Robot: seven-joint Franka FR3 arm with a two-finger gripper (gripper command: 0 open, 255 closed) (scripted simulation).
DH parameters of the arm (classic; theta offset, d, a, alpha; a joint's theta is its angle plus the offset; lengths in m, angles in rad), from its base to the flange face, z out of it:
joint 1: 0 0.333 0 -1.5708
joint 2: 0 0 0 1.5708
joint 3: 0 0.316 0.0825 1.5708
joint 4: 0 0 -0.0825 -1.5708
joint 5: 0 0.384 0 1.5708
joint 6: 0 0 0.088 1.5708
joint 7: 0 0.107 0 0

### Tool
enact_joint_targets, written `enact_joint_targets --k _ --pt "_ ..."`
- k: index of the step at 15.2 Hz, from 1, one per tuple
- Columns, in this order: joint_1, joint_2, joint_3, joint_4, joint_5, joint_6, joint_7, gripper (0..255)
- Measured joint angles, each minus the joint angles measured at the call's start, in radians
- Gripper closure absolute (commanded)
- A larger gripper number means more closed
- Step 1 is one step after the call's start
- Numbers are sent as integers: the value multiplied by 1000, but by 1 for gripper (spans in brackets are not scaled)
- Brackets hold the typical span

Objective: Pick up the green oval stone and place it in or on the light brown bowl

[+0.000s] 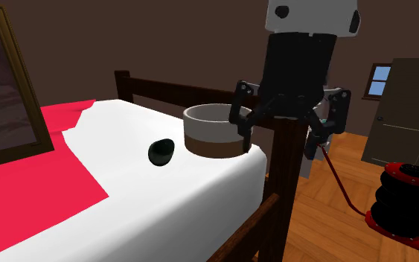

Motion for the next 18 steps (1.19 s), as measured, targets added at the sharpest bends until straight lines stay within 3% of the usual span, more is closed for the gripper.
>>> enact_joint_targets --k 8,16,18 --pt "52 229 154 211 10 14 119 0" --pt "97 490 294 470 -63 -5 248 0" --pt "103 517 307 479 -74 9 261 0"
